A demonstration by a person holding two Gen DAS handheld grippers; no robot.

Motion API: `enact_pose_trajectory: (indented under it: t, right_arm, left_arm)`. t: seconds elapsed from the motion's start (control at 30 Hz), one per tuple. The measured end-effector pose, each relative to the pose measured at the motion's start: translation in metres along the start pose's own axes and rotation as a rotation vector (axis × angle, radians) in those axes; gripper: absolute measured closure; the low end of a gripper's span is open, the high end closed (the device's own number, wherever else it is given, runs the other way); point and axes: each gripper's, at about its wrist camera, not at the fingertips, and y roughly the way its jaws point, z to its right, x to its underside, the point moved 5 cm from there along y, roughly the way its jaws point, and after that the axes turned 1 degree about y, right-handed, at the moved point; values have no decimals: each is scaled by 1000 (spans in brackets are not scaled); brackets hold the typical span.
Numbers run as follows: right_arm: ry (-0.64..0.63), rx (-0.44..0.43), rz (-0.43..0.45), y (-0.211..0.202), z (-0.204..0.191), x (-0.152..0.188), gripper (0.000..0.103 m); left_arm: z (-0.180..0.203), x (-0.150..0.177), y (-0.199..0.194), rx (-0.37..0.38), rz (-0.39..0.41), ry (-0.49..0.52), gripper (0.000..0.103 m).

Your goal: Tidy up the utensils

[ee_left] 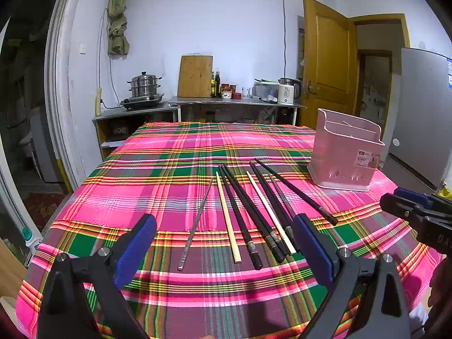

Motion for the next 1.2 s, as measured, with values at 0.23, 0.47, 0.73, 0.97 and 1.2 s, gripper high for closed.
enact_pose_trajectory:
  t: [0.23,0.47,0.73,0.97,1.2]
  right_arm:
    - [5,7,11,-3,0,-1,53]
    - [5,10,34,-6,0,0,53]
    - [3,12,48,-7,-2,0,53]
    - [3,13,48,-7,-1,0,53]
    - [3,13,47,-7,-1,0,53]
  left_arm:
    - [-1,1,-1,4,5,-1,5]
    - [1,2,-3,4,10,0,5]
    - [2,2,-5,7,15,3,5]
    - [2,2,-4,8,14,3,5]
    - [2,2,-4,9,15,2,5]
